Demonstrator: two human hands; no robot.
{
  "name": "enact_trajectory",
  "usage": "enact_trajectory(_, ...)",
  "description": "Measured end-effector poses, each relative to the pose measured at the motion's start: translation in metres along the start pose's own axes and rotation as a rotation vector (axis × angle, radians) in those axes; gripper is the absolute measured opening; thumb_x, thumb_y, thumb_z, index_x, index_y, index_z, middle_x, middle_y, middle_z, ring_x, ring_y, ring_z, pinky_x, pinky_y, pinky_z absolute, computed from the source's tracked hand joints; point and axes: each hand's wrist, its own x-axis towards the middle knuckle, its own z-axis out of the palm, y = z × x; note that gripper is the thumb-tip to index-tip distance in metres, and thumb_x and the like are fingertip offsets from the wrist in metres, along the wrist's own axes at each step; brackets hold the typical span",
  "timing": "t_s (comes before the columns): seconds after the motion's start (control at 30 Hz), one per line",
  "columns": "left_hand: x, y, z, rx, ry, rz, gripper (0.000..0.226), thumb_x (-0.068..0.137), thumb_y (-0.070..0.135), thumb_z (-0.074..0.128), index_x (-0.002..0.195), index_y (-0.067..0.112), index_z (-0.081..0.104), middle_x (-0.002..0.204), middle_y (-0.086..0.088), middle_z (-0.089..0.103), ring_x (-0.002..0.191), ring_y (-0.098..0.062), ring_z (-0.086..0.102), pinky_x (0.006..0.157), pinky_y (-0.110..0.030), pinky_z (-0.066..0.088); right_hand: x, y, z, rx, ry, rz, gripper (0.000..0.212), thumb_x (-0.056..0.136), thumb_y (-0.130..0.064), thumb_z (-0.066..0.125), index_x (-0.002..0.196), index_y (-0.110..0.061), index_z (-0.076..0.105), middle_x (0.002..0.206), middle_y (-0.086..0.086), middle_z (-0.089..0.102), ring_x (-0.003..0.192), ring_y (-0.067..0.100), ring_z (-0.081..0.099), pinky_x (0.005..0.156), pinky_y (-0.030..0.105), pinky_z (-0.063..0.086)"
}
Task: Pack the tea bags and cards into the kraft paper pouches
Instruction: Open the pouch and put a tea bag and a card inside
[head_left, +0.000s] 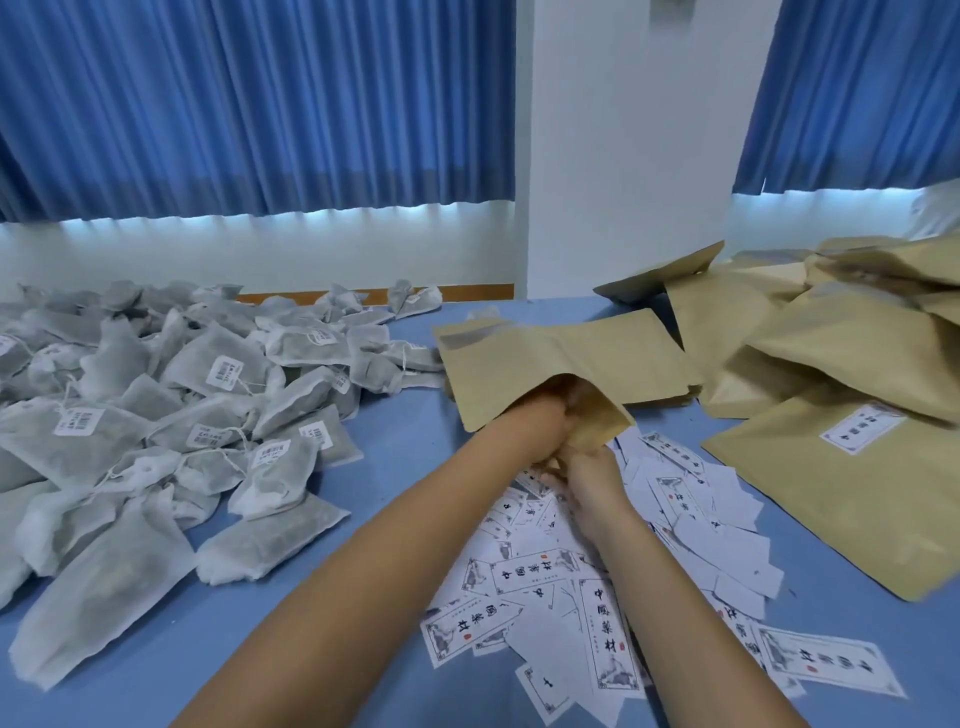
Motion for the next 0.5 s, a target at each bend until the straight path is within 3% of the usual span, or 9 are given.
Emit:
enact_trajectory(0.07,-0.028,0.000,-0.005,-0.108,0.218,0.134,0.037,0.098,0.018,0.040,0.131,0.005,0.049,0.133,-0.013,0.049,0.119,-0.027,0.048,0.096,-0.034,0.040,0.003,-0.002,-0.005,-0.016,0.044,-0.017,0.027,0.093,-0.001,0.041,0.072,-0.011,0.054,0.053,0.001,0.060,0.047,0.012,0.056,0.036,0.017,0.037)
enact_trajectory(0.13,-0.071,-0.007,-0.001,-0.154,0.362,0.408,0.019,0.090,0.011,0.049,0.095,0.002,0.065,0.096,-0.011,0.063,0.082,-0.027,0.059,0.066,-0.039,0.050,0.006,0.000,-0.007,-0.003,0.059,-0.043,0.030,0.091,0.005,0.040,0.070,-0.013,0.052,0.051,-0.002,0.056,0.046,0.012,0.050,0.034,0.016,0.036)
enact_trajectory(0.17,-0.090,-0.016,0.007,-0.131,0.349,0.470,0.017,0.088,0.011,0.051,0.082,0.004,0.064,0.080,-0.009,0.060,0.069,-0.025,0.057,0.054,-0.037,0.049,0.006,0.000,-0.007,0.017,0.048,-0.040,0.029,0.092,0.006,0.041,0.074,-0.011,0.055,0.056,0.000,0.060,0.050,0.014,0.054,0.036,0.017,0.040)
enact_trajectory(0.2,-0.104,-0.028,0.014,-0.122,0.297,0.488,0.020,0.090,0.016,0.051,0.078,0.006,0.064,0.077,-0.006,0.058,0.068,-0.022,0.055,0.056,-0.036,0.049,0.006,0.001,-0.007,0.028,0.029,-0.026,0.026,0.093,0.005,0.042,0.078,-0.009,0.058,0.061,0.004,0.066,0.054,0.015,0.060,0.041,0.018,0.045)
enact_trajectory(0.23,-0.114,-0.042,0.020,-0.164,0.173,0.443,0.024,0.094,0.024,0.050,0.083,0.010,0.066,0.083,-0.002,0.060,0.078,-0.019,0.055,0.069,-0.036,0.050,0.006,0.002,-0.007,0.023,0.011,-0.011,0.025,0.095,0.002,0.041,0.081,-0.008,0.059,0.064,0.006,0.069,0.056,0.016,0.064,0.047,0.020,0.047)
enact_trajectory(0.3,-0.124,-0.076,0.030,-0.358,-0.050,0.334,0.024,0.093,0.041,0.056,0.103,0.023,0.068,0.107,0.010,0.061,0.109,-0.008,0.045,0.099,-0.030,0.035,0.008,0.002,-0.006,-0.003,0.002,0.007,0.026,0.096,0.000,0.040,0.081,-0.008,0.059,0.063,0.007,0.070,0.054,0.014,0.066,0.050,0.021,0.048)
enact_trajectory(0.33,-0.127,-0.091,0.034,-0.432,-0.112,0.272,0.029,0.088,0.045,0.061,0.112,0.030,0.065,0.116,0.015,0.057,0.118,-0.004,0.037,0.105,-0.028,0.026,0.009,0.001,-0.006,-0.012,0.004,0.008,0.026,0.096,0.001,0.040,0.081,-0.008,0.059,0.062,0.007,0.070,0.051,0.013,0.066,0.046,0.019,0.048)
enact_trajectory(0.4,-0.128,-0.109,0.041,-0.376,-0.172,0.216,0.046,0.080,0.048,0.069,0.123,0.036,0.059,0.125,0.019,0.049,0.123,-0.002,0.030,0.105,-0.028,0.021,0.010,0.001,-0.005,-0.036,0.000,-0.006,0.025,0.097,0.002,0.039,0.081,-0.006,0.058,0.061,0.007,0.068,0.048,0.012,0.065,0.041,0.019,0.050)
enact_trajectory(0.5,-0.128,-0.109,0.046,-0.387,-0.158,0.205,0.044,0.078,0.038,0.075,0.119,0.030,0.062,0.114,0.014,0.054,0.111,-0.004,0.039,0.100,-0.026,0.027,0.008,0.001,-0.004,-0.072,-0.021,-0.036,0.025,0.097,0.002,0.038,0.083,-0.005,0.058,0.060,0.008,0.067,0.048,0.015,0.065,0.045,0.022,0.053)
